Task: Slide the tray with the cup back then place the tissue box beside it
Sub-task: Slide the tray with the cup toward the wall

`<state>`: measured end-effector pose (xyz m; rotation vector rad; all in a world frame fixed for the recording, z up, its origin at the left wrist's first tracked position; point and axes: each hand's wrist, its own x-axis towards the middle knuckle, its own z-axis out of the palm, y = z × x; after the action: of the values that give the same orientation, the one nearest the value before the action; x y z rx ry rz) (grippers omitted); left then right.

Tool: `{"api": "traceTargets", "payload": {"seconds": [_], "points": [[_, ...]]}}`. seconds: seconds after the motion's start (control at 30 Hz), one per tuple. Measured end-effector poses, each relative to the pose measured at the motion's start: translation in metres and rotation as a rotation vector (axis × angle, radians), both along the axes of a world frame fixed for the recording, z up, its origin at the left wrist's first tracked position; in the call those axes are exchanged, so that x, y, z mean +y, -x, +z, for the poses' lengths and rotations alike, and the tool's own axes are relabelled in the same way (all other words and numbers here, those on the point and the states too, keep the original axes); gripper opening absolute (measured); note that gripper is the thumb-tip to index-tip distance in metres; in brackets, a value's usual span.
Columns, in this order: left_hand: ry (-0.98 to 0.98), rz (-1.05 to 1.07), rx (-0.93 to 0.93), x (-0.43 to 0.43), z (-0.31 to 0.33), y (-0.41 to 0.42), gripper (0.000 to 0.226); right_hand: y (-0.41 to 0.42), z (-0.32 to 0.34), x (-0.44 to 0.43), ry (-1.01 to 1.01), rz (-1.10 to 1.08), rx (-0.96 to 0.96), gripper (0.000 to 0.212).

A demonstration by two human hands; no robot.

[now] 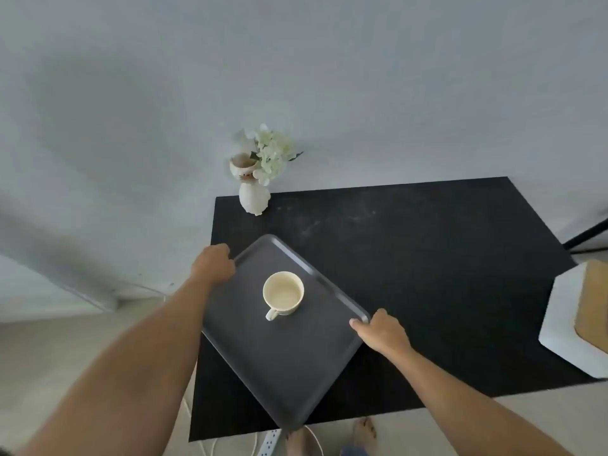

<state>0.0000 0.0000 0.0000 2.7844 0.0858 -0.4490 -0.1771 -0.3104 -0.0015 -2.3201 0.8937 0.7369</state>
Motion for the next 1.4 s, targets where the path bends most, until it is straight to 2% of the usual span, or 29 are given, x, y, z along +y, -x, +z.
{"api": "traceTargets", "payload": {"seconds": [0.1, 0.27, 0.4, 0.53, 1.0, 1.4], "points": [[-0.011, 0.016, 0.024, 0.003, -0.01, -0.005, 0.03, 0.002, -0.012, 0.006, -0.061, -0.132, 0.045, 0.062], [-0.023, -0.005, 0.057, 0.006, -0.027, -0.011, 0.031, 0.013, -0.025, 0.018, -0.247, -0.336, 0.056, 0.031], [-0.052, -0.018, 0.059, 0.007, -0.036, -0.018, 0.031, 0.024, -0.034, 0.029, -0.421, -0.455, 0.084, 0.025], [-0.034, 0.003, 0.045, 0.009, -0.041, -0.023, 0.032, 0.033, -0.043, 0.039, -0.476, -0.485, 0.058, 0.023], [-0.009, 0.053, 0.065, 0.004, -0.04, -0.018, 0.023, 0.021, -0.045, 0.026, -0.31, -0.512, -0.014, 0.012], [0.03, 0.096, 0.145, -0.021, -0.036, -0.003, 0.021, -0.019, -0.029, -0.034, -0.171, -0.436, -0.129, 0.037]]}}
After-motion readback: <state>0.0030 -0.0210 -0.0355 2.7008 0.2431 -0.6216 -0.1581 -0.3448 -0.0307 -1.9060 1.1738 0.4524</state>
